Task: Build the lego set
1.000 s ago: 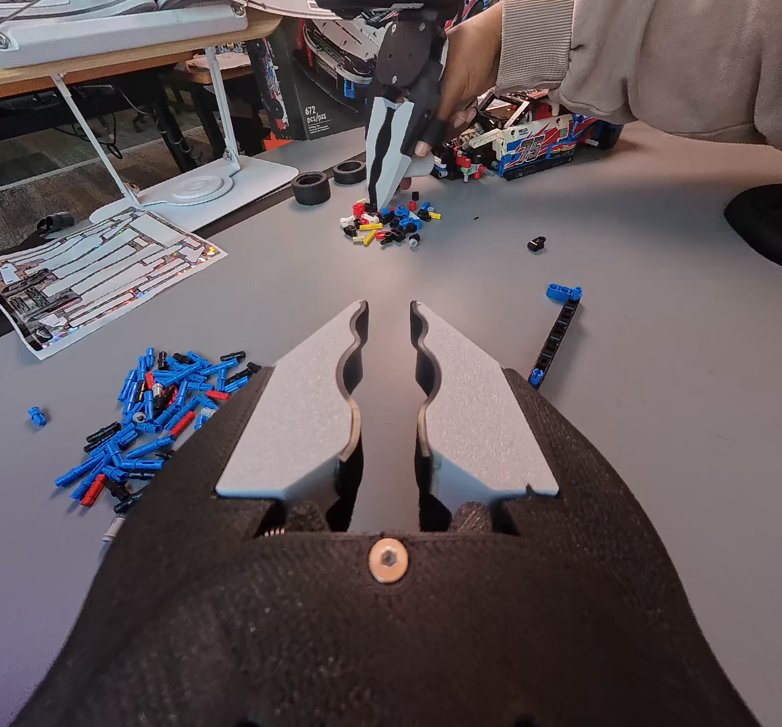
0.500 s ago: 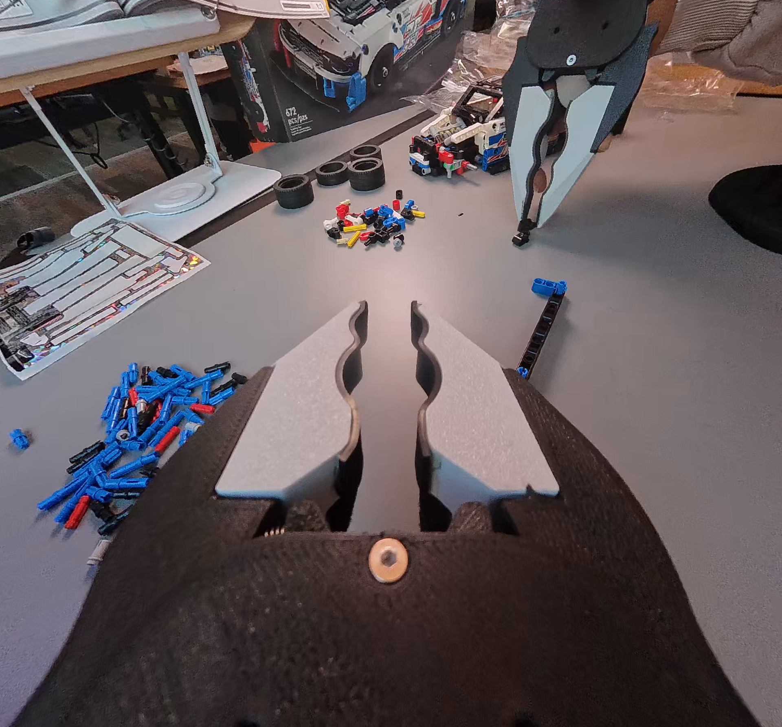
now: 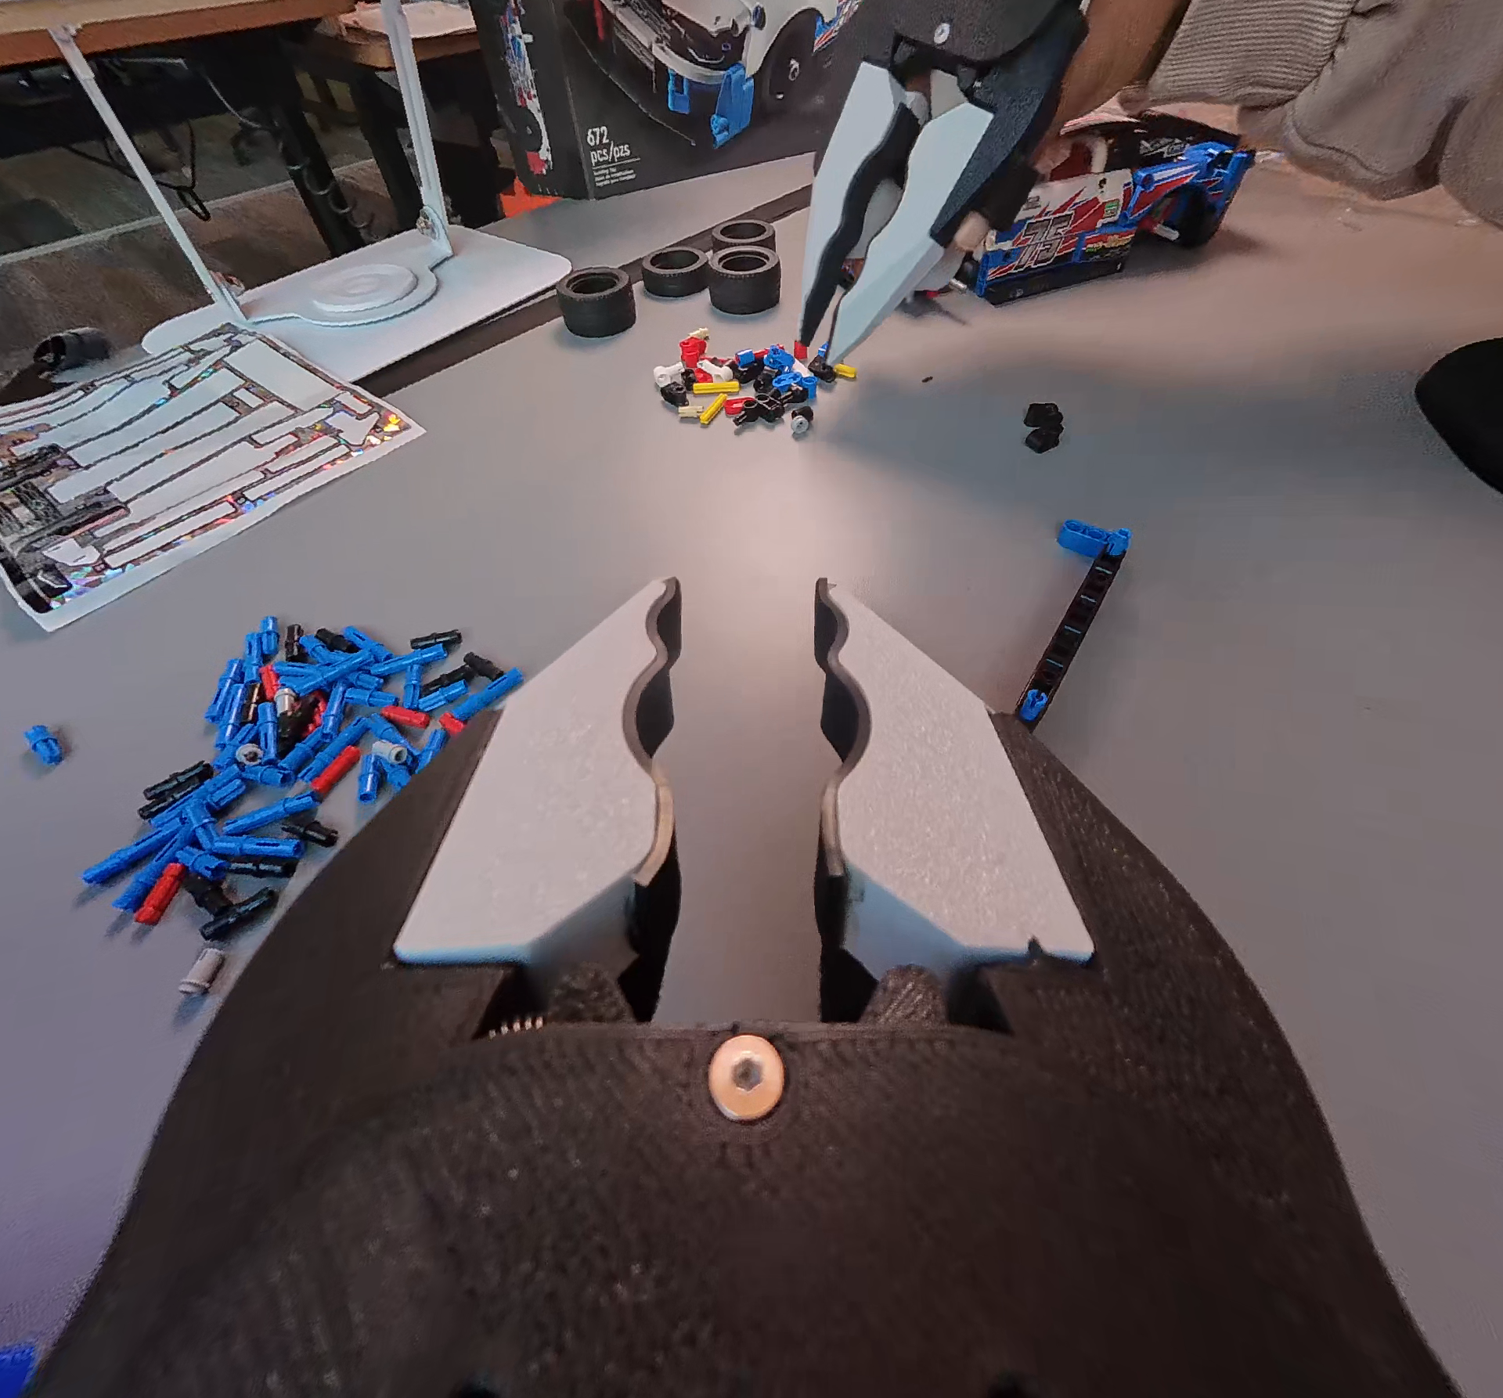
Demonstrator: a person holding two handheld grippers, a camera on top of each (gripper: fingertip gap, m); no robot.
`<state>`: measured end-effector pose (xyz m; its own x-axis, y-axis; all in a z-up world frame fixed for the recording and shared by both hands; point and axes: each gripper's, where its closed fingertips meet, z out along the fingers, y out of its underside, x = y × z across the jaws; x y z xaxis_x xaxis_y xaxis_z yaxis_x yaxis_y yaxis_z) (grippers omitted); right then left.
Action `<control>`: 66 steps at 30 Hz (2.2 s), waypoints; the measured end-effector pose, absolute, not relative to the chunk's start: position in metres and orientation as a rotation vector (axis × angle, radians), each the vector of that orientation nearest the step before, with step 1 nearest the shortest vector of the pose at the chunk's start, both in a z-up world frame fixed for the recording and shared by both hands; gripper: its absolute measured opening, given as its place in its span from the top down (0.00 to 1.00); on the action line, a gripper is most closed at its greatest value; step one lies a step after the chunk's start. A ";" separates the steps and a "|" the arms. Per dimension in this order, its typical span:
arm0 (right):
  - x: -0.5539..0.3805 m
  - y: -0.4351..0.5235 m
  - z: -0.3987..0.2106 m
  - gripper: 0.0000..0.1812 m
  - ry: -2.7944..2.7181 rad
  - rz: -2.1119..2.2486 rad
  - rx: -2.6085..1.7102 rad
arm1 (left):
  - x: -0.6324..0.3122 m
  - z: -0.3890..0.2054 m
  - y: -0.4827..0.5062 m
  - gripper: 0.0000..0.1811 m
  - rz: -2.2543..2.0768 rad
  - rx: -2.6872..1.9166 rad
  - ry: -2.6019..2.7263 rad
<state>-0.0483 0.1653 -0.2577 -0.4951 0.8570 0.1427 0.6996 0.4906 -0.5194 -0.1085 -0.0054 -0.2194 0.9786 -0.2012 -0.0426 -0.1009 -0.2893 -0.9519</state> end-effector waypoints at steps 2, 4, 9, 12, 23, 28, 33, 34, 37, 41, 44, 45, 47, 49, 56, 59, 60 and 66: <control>-0.060 0.172 -0.262 0.95 -2.353 0.540 -1.295 | -0.110 -0.220 -0.006 0.82 -0.111 -1.875 0.202; -0.071 0.177 -0.262 0.97 -2.349 0.528 -1.297 | -0.112 -0.219 -0.007 0.82 -0.121 -1.879 0.191; -0.085 0.176 -0.261 0.96 -2.409 0.569 -1.311 | -0.111 -0.218 -0.008 0.82 -0.129 -1.880 0.195; -0.085 0.170 -0.266 0.93 -2.487 0.574 -1.297 | -0.110 -0.218 -0.009 0.82 -0.131 -1.884 0.201; -0.078 0.158 -0.277 0.95 -2.600 0.559 -1.269 | -0.109 -0.217 -0.010 0.83 -0.141 -1.882 0.204; -0.070 0.151 -0.255 1.00 -2.518 0.658 -1.189 | -0.110 -0.217 -0.010 0.83 -0.138 -1.883 0.204; -0.049 0.151 -0.243 1.00 -2.458 0.654 -1.184 | -0.108 -0.216 -0.009 0.83 -0.148 -1.876 0.207; -0.043 0.148 -0.243 1.00 -2.477 0.653 -1.193 | -0.107 -0.217 -0.009 0.83 -0.148 -1.879 0.212; -0.010 0.139 -0.252 1.00 -2.621 0.591 -1.208 | -0.106 -0.221 -0.009 0.83 -0.132 -1.896 0.228; 0.027 0.138 -0.271 1.00 -2.761 0.463 -1.254 | -0.110 -0.218 -0.009 0.83 -0.123 -1.887 0.215; 0.037 0.139 -0.279 1.00 -2.795 0.429 -1.283 | -0.110 -0.220 -0.009 0.83 -0.134 -1.891 0.208; 0.036 0.140 -0.281 1.00 -2.786 0.420 -1.281 | -0.109 -0.221 -0.009 0.83 -0.130 -1.894 0.212; 0.025 0.142 -0.276 0.96 -2.731 0.460 -1.280 | -0.109 -0.222 -0.008 0.83 -0.122 -1.898 0.217; 0.004 0.151 -0.266 0.95 -2.609 0.502 -1.288 | -0.110 -0.222 -0.008 0.83 -0.122 -1.899 0.212; -0.037 0.186 -0.272 0.90 -2.424 0.428 -1.343 | -0.113 -0.222 -0.009 0.83 -0.122 -1.898 0.202; -0.044 0.187 -0.276 0.93 -2.408 0.436 -1.346 | -0.113 -0.221 -0.009 0.83 -0.126 -1.895 0.199; -0.044 0.186 -0.276 0.94 -2.408 0.442 -1.343 | -0.113 -0.221 -0.009 0.83 -0.127 -1.895 0.199; -0.005 0.161 -0.263 0.94 -2.558 0.504 -1.331 | -0.112 -0.220 -0.009 0.83 -0.126 -1.892 0.202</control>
